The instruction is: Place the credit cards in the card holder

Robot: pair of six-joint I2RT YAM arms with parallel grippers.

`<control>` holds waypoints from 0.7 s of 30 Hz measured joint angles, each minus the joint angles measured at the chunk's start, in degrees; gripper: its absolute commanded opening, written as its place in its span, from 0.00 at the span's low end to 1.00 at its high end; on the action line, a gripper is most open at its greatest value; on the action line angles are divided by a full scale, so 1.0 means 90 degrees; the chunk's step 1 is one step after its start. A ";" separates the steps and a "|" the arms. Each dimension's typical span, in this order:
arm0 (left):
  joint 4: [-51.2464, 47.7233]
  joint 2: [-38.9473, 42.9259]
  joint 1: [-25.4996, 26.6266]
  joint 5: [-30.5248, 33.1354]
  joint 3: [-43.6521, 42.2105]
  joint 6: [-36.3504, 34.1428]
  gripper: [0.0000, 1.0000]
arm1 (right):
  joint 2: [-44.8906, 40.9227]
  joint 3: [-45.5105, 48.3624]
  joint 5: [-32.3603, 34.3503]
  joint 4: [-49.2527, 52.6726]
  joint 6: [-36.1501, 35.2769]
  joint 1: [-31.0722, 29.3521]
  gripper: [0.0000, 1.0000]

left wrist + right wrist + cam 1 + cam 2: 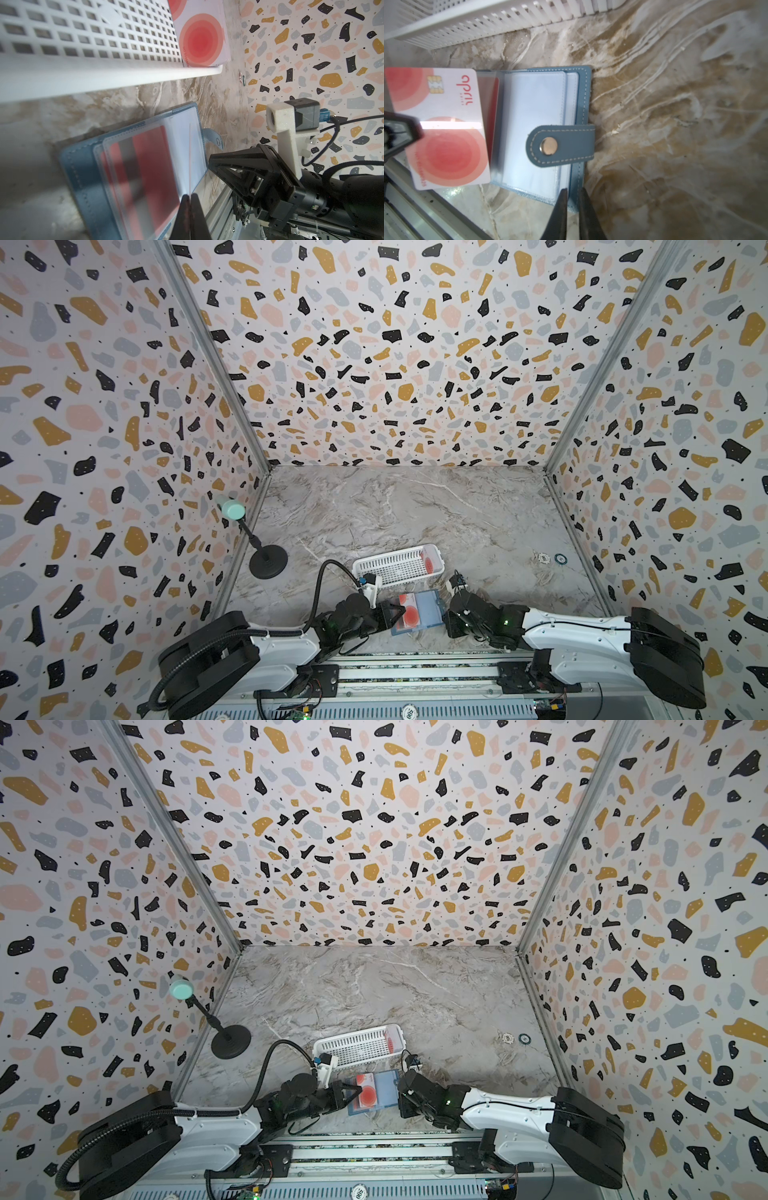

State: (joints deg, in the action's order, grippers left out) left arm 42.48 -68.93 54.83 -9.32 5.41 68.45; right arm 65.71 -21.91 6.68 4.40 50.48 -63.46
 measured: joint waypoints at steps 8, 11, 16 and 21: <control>0.0002 -0.0075 0.0000 0.0039 0.0000 0.0051 0.00 | 0.0083 0.0012 0.0000 -0.0017 0.0000 0.0000 0.14; 0.0000 -0.0095 0.0000 0.0039 0.0002 0.0080 0.00 | 0.0107 0.0015 0.0000 -0.0017 0.0000 -0.0002 0.14; 0.0012 -0.0146 0.0000 0.0019 0.0041 0.0138 0.00 | 0.0163 0.0015 0.0012 -0.0024 0.0000 -0.0029 0.13; 0.0112 -0.0357 0.0000 -0.0029 0.0066 0.0245 0.00 | 0.0170 0.0015 0.0032 -0.0036 0.0002 -0.0051 0.12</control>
State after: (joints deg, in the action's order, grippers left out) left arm 43.48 -72.14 54.83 -9.58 6.00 70.65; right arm 67.24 -21.78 6.96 4.08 50.50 -63.92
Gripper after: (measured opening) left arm 0.048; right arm 0.126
